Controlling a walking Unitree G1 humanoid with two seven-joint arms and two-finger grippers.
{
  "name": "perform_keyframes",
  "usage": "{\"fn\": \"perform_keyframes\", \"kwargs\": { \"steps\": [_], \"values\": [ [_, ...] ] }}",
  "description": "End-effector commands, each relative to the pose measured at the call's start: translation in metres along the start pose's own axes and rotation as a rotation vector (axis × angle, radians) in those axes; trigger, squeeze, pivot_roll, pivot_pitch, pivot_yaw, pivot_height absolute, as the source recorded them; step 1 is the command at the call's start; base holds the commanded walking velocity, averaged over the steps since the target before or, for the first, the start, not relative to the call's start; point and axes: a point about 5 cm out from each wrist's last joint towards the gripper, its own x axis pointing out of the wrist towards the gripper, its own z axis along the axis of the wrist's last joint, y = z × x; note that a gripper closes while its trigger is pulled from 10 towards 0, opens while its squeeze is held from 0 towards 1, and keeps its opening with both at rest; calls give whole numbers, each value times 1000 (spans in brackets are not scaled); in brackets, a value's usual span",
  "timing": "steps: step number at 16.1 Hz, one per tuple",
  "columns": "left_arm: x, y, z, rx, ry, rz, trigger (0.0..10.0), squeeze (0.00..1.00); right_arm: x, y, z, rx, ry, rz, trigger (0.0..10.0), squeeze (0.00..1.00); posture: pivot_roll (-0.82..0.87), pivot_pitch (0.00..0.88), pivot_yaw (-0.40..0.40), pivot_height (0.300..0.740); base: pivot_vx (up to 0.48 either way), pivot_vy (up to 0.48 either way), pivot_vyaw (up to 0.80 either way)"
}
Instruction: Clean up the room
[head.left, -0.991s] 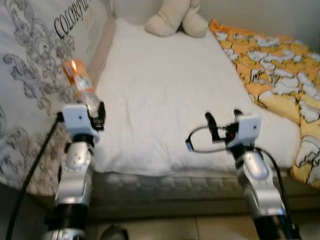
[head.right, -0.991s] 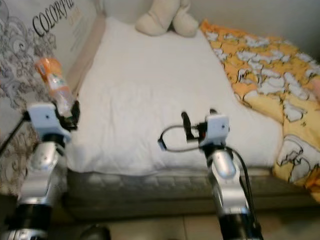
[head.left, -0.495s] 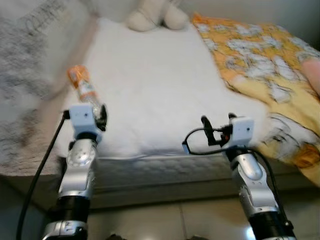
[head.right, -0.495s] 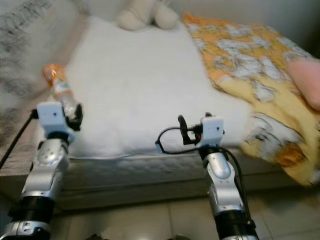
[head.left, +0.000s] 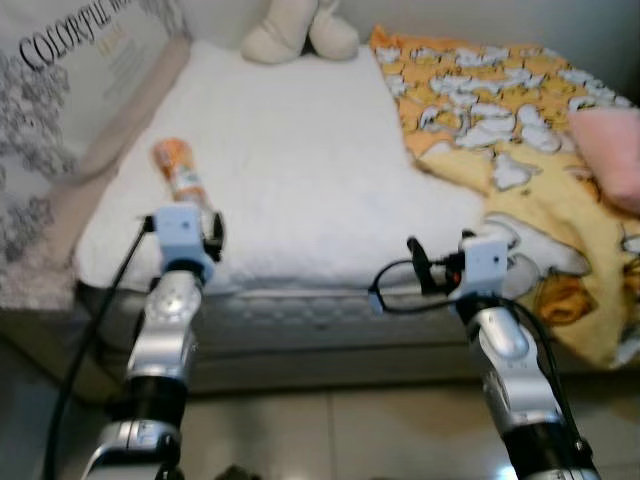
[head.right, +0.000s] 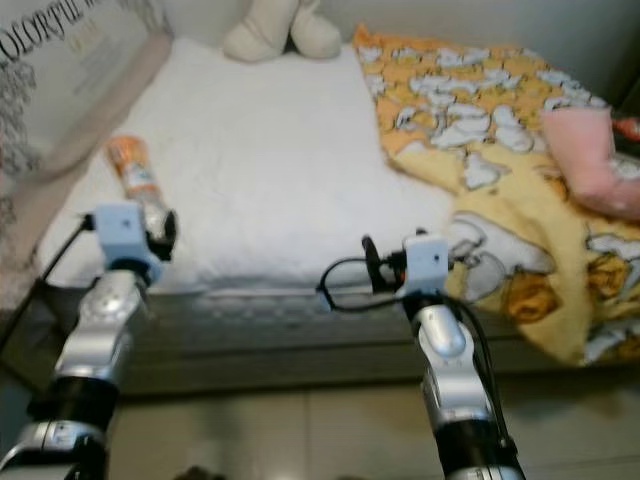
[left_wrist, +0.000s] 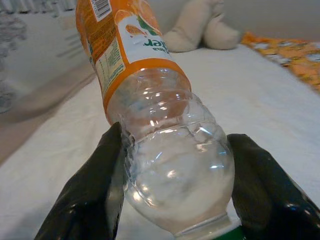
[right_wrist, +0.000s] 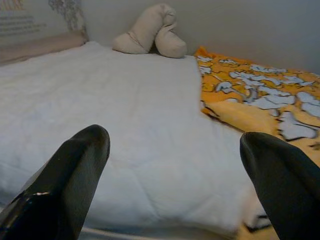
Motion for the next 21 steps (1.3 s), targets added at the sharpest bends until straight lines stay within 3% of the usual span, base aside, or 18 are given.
{"fn": "perform_keyframes", "kwargs": {
  "steps": [1, 21],
  "values": [
    [5, 0, 8, 19, -26, -16, 10000, 0, 2, 3, 2, -3, 1, 4, 10000, 0, -123, 0, 4, 740, 0, -416, 0],
    [8, -12, 5, 14, -28, -34, 10000, 0, 3, 0, 3, 0, -16, 4, 10000, 0, -142, 0, 10, 740, 247, -401, 0]
  ]
}}
